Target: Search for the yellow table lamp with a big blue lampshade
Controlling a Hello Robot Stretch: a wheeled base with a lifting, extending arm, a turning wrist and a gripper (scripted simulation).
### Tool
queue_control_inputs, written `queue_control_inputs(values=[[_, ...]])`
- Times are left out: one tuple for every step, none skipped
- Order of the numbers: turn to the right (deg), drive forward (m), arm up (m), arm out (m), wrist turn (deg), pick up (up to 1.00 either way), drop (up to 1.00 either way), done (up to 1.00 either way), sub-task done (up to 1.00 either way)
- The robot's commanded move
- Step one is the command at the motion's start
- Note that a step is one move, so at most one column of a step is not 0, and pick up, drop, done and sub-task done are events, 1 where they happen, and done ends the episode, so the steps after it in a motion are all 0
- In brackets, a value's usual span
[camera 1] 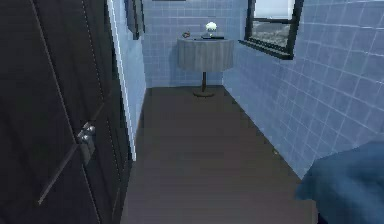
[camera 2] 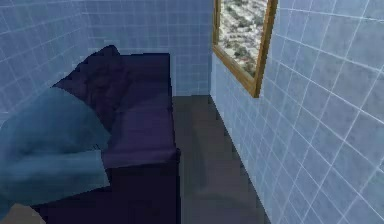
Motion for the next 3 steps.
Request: queue_control_inputs(values=[[-3.0, 0.00, 0.00, 0.00, 0.0, 0.00, 0.00, 0.00, 0.00], [0.0, 1.00, 0.00, 0.00, 0.0, 0.00, 0.00, 0.00, 0.00], [0.0, 1.00, 0.00, 0.00, 0.0, 0.00, 0.00, 0.00, 0.00]])
